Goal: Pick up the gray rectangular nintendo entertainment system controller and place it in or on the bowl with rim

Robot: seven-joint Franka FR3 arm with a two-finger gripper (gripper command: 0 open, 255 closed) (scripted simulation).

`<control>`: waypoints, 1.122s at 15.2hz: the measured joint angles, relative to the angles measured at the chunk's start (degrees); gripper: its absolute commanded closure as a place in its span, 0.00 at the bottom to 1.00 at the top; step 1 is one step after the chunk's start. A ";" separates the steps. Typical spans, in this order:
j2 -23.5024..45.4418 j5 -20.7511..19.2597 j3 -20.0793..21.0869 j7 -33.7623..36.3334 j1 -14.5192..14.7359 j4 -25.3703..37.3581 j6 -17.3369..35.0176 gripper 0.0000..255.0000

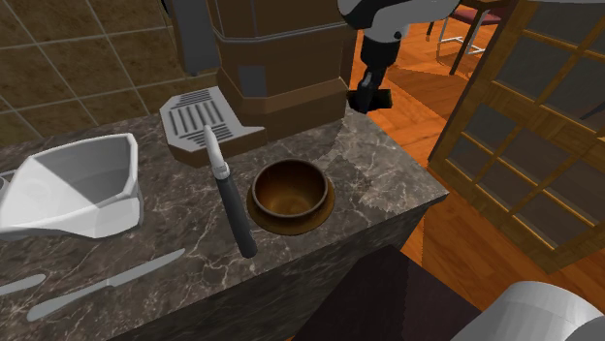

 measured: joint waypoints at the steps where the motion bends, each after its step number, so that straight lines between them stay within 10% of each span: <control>1: -0.17 -0.06 0.10 0.10 0.07 0.60 -0.51 1.00; 17: -4.43 -1.93 2.71 3.55 1.26 7.17 -10.38 1.00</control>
